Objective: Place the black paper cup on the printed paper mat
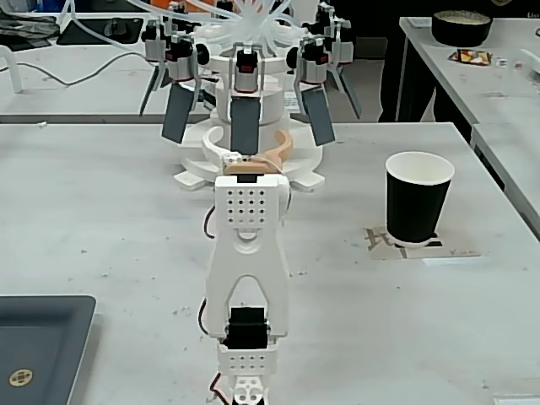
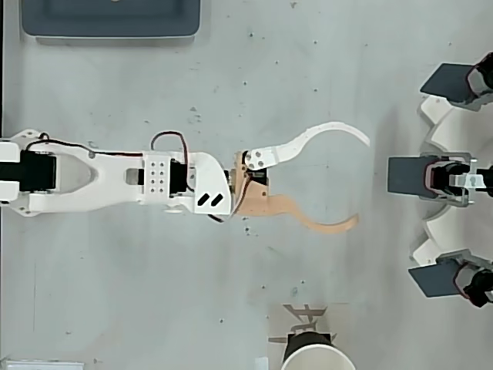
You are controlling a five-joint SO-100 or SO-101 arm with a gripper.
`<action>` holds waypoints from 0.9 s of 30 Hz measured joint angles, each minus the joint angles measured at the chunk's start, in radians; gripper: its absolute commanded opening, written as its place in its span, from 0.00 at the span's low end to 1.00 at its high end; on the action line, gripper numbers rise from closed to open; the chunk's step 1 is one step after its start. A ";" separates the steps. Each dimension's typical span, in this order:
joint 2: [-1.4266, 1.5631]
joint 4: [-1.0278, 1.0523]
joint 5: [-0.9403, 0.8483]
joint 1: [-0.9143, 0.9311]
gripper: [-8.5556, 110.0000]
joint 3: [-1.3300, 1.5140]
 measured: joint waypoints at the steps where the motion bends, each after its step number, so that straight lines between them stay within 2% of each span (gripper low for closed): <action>1: -0.008 0.000 0.000 0.000 0.25 -0.005; 13: -0.080 0.000 -0.009 -0.029 0.17 -0.064; 27: -0.110 0.000 -0.009 -0.035 0.17 -0.074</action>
